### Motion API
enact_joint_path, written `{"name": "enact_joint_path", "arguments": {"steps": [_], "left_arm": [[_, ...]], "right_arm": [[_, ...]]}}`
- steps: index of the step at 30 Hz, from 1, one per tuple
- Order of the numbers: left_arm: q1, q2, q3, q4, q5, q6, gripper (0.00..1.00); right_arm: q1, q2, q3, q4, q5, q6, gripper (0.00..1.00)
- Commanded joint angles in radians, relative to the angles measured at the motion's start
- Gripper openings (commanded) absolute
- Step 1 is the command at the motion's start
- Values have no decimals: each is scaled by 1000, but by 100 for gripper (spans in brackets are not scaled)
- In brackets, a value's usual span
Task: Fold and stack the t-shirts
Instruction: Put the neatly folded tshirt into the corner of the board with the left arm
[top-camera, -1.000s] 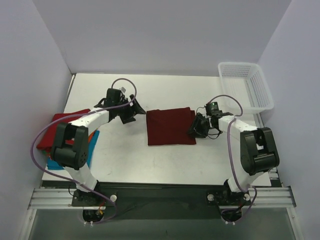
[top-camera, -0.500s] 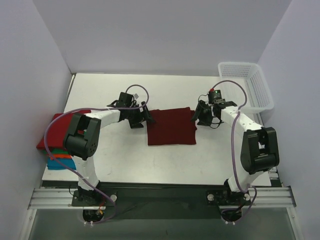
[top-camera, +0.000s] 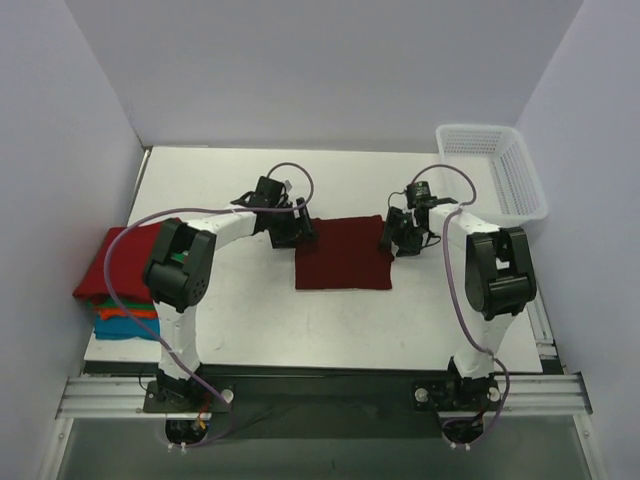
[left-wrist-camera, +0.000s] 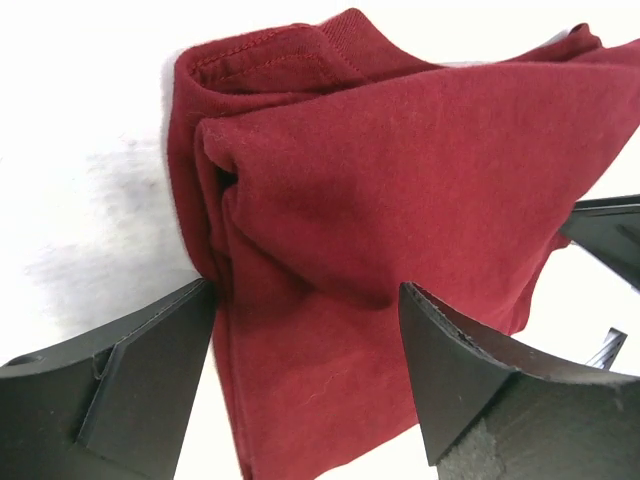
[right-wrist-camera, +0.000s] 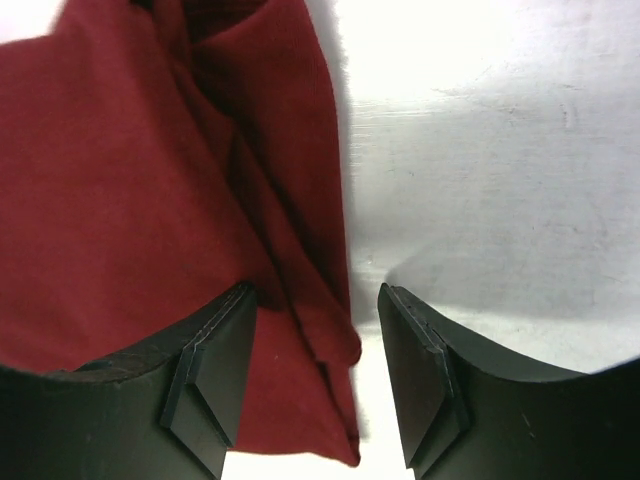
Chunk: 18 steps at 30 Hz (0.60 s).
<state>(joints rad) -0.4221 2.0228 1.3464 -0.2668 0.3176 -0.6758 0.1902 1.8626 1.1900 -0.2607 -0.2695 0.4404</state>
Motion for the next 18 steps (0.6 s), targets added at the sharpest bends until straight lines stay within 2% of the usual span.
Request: {"name": "enact_joint_path", "arguments": {"steps": [1, 3, 6, 7, 9, 11, 12, 13, 15, 18], "left_arm": [[-32, 114, -7, -135, -123, 24, 84], [-46, 131, 13, -153, -132, 12, 79], [-79, 134, 14, -164, -169, -31, 67], [-93, 134, 14, -164, -178, -59, 52], [-106, 129, 14, -163, -187, -88, 35], [-116, 125, 22, -172, -205, -126, 10], [-118, 117, 28, -181, -215, -139, 3], [-119, 113, 36, -193, -224, -155, 0], [-118, 87, 43, -203, -235, -168, 0], [-110, 39, 53, -225, -276, -202, 0]], "right_arm": [[0, 24, 48, -34, -5, -11, 53], [0, 58, 68, -31, -23, 0, 52], [3, 95, 95, -29, -33, 12, 48], [5, 102, 102, -29, -37, 15, 47], [9, 121, 121, -29, -46, 27, 44], [14, 132, 132, -29, -56, 34, 42], [15, 132, 137, -29, -56, 40, 42], [14, 130, 137, -29, -54, 43, 42], [15, 116, 137, -29, -53, 46, 47], [12, 75, 125, -29, -42, 55, 60]]}}
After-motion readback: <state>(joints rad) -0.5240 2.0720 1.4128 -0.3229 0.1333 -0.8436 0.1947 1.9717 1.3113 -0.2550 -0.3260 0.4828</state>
